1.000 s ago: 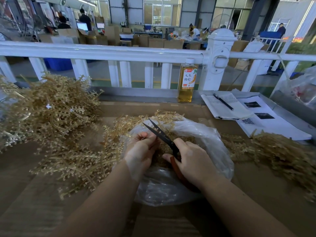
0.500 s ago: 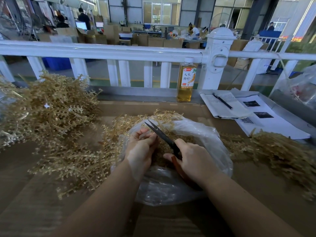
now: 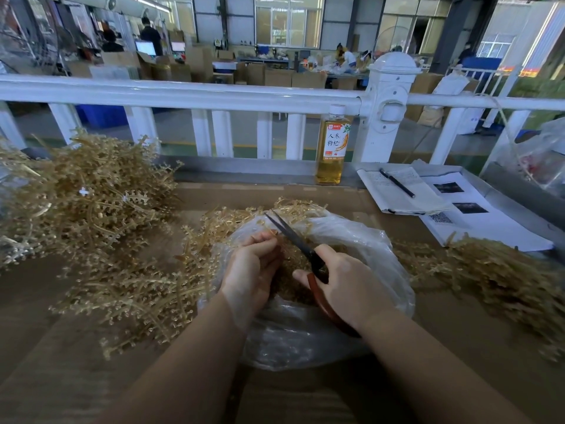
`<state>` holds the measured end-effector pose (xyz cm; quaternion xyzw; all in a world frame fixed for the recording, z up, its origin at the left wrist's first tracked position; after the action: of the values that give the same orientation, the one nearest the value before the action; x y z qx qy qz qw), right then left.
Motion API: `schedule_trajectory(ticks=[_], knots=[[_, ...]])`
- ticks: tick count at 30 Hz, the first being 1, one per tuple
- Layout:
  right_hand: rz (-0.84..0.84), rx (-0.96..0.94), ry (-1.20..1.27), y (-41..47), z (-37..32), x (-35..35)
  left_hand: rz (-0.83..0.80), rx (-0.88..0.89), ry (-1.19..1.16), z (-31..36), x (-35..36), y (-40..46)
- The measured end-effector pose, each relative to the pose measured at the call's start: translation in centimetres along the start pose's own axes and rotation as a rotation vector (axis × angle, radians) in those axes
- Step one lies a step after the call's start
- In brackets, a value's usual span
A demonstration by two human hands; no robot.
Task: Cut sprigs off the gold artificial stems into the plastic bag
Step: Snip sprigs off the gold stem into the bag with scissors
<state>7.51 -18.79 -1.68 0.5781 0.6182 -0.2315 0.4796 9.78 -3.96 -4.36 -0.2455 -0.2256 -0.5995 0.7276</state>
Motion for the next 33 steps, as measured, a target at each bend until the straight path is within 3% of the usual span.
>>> schedule_trajectory(ticks=[14,33], knots=[[-0.017,-0.038,-0.017,-0.24,-0.18,0.03,0.140,0.001,-0.049,-0.11,-0.31,0.16],[0.020,-0.151,-0.146,0.00,-0.90,-0.25,0.074,0.017,0.031,-0.22,-0.15,0.15]])
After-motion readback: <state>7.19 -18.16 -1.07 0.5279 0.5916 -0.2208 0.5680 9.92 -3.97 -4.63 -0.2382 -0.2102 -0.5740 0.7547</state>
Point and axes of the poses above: each hand's wrist, its own y-axis towards the middle knuckle, its own x-axis out of the palm, z = x × y, the point moved 4 cm from there along y, towards the middle knuckle, and after that the axes turned 6 degrees about x, right-handed, at the moved point
